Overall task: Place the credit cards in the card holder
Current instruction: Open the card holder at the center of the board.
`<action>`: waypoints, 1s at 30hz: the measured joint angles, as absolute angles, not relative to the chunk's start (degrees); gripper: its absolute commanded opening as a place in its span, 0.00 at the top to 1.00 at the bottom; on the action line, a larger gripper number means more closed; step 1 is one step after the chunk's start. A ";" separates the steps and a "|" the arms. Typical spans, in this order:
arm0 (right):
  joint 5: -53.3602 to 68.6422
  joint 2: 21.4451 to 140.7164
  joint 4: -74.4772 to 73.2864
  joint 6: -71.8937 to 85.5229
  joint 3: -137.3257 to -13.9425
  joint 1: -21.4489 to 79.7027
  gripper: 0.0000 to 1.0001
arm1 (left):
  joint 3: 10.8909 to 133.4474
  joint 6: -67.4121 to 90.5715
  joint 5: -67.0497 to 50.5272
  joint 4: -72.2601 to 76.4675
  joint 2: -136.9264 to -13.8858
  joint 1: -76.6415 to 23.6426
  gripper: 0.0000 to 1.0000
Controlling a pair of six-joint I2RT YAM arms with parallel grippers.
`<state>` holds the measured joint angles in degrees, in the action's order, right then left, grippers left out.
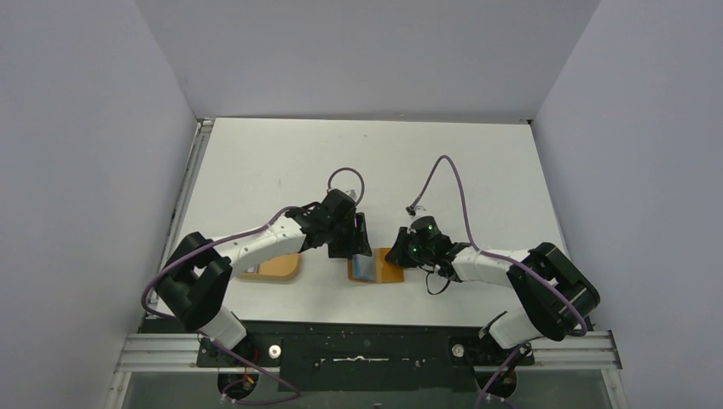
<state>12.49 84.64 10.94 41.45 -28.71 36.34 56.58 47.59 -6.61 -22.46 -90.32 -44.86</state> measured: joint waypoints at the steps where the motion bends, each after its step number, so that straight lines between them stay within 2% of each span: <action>1: 12.49 84.64 10.94 41.45 -28.69 36.34 1.00 | 56.58 47.59 -6.59 -22.46 -90.45 -44.86 0.45; 19: 12.53 84.75 11.07 41.45 -28.69 36.34 1.00 | 56.60 47.57 -5.28 -23.22 -94.26 -44.86 0.43; 30: 12.51 84.90 11.44 41.45 -28.71 36.32 1.00 | 56.62 47.57 -10.72 -19.44 -97.41 -44.84 0.47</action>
<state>12.51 84.90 11.44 41.45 -28.71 36.32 56.62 47.57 -10.72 -19.44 -97.41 -44.84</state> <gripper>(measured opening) 0.026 0.541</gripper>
